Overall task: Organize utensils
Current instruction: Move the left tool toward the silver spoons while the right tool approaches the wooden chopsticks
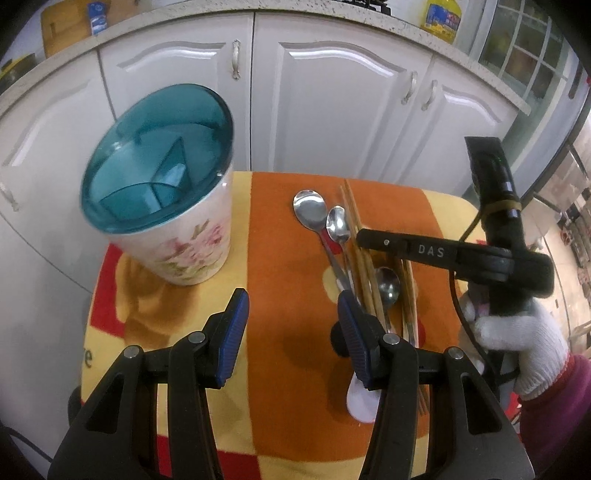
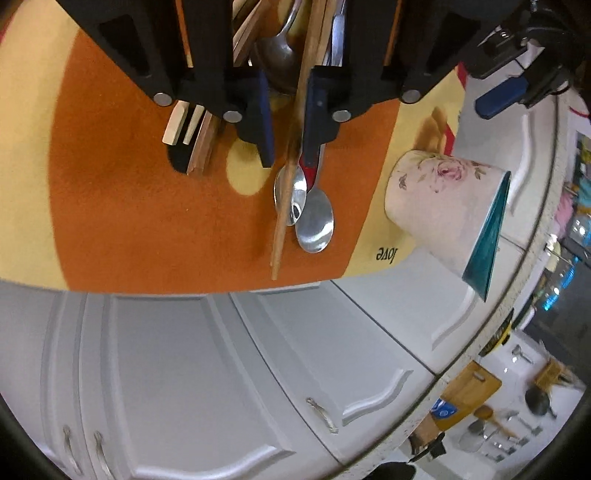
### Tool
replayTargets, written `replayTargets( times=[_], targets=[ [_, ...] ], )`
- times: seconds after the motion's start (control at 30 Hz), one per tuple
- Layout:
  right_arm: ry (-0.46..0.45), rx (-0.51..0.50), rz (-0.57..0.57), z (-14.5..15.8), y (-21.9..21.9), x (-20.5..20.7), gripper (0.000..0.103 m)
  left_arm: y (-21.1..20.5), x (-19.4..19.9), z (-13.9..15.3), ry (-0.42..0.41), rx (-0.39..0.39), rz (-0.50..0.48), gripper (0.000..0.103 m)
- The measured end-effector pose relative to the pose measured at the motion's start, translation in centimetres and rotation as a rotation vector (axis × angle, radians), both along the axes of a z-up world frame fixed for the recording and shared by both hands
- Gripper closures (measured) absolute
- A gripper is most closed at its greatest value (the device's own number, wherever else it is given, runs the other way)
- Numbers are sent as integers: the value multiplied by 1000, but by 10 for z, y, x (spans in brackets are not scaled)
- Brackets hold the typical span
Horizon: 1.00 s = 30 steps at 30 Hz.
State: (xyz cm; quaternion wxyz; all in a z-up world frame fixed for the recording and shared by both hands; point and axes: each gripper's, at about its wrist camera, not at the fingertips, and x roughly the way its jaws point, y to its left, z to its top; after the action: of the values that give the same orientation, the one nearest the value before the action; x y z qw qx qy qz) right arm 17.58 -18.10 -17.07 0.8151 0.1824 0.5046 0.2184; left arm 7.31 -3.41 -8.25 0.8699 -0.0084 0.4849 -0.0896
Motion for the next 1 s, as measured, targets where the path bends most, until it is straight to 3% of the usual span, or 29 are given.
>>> replayTargets(
  times=[0.47, 0.63, 0.77, 0.83, 1.0],
  targets=[
    [-21, -49, -3, 4, -27, -32, 95, -28, 50, -32, 43, 13, -8, 54],
    [-22, -41, -12, 8, -32, -40, 95, -35, 64, -53, 106, -2, -23, 55],
    [-27, -48, -9, 11, -31, -45, 95, -32, 65, -64, 153, -69, -36, 72],
    [-26, -48, -8, 11, -31, -48, 95, -33, 62, -64, 152, -86, -61, 88],
    [-30, -56, -13, 15, -34, -56, 94, -28, 47, -63, 155, -94, -98, 99]
  ],
)
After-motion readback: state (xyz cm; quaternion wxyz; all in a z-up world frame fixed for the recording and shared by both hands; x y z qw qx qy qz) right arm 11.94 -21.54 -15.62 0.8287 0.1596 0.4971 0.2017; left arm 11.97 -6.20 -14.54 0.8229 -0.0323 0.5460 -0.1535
